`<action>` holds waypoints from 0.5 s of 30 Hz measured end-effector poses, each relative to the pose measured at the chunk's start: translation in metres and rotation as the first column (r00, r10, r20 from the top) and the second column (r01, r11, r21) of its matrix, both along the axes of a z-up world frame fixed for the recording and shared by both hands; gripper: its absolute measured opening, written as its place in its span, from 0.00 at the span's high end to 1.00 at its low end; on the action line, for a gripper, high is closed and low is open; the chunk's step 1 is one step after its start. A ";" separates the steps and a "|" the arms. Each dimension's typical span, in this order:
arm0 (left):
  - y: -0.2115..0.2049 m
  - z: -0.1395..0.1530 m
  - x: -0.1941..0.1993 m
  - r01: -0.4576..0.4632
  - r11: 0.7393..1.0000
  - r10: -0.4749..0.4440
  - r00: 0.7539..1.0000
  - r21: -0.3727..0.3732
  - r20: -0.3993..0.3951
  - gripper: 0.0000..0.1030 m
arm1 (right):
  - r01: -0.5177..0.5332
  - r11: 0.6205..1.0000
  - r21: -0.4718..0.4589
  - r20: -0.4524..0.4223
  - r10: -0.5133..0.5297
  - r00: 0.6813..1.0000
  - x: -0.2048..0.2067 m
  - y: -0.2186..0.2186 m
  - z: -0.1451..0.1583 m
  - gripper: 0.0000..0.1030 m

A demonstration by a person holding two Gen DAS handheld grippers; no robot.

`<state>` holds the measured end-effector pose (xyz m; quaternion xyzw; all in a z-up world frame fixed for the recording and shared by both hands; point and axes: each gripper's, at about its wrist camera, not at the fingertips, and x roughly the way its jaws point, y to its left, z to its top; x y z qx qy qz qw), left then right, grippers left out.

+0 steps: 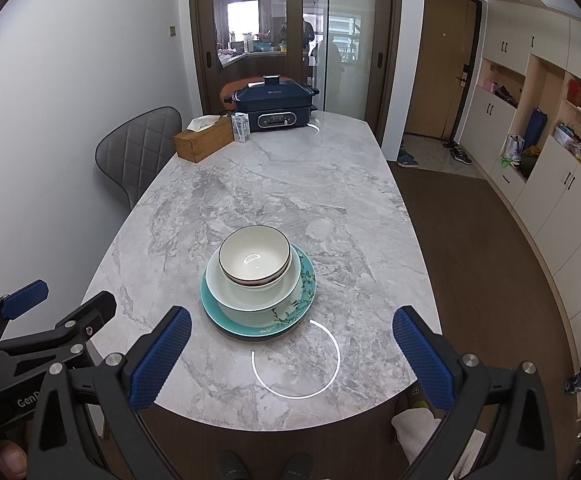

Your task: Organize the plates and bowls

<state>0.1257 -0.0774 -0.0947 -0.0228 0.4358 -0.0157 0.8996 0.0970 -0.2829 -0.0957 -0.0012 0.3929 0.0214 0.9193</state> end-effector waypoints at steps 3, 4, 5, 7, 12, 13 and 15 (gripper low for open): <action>-0.001 0.000 0.000 -0.001 1.000 0.001 1.000 0.000 -0.001 0.05 | 0.000 1.000 0.001 0.002 0.000 1.000 0.000 0.000 0.001 0.00; -0.001 0.000 0.000 0.002 1.000 -0.002 1.000 -0.002 -0.002 0.05 | -0.001 1.000 0.002 0.001 0.001 1.000 0.000 -0.001 0.001 0.00; -0.001 0.000 0.000 0.002 1.000 -0.002 1.000 -0.002 -0.002 0.05 | -0.002 1.000 0.001 0.001 0.002 1.000 0.000 -0.001 0.001 0.00; -0.001 0.000 0.000 0.002 1.000 -0.002 1.000 -0.002 -0.003 0.05 | -0.001 1.000 0.000 0.001 0.001 1.000 0.000 -0.001 0.001 0.00; -0.001 0.000 0.001 0.002 1.000 -0.002 1.000 0.000 -0.002 0.05 | -0.002 1.000 0.001 0.000 0.002 1.000 0.001 -0.001 0.001 0.00; -0.001 0.000 0.001 0.002 1.000 -0.002 1.000 0.000 -0.003 0.05 | -0.002 1.000 0.001 -0.001 0.002 1.000 0.001 -0.001 0.001 0.00; -0.001 0.000 0.001 0.004 1.000 -0.004 1.000 -0.002 -0.003 0.05 | -0.002 1.000 0.001 -0.001 0.002 1.000 0.001 -0.001 0.001 0.00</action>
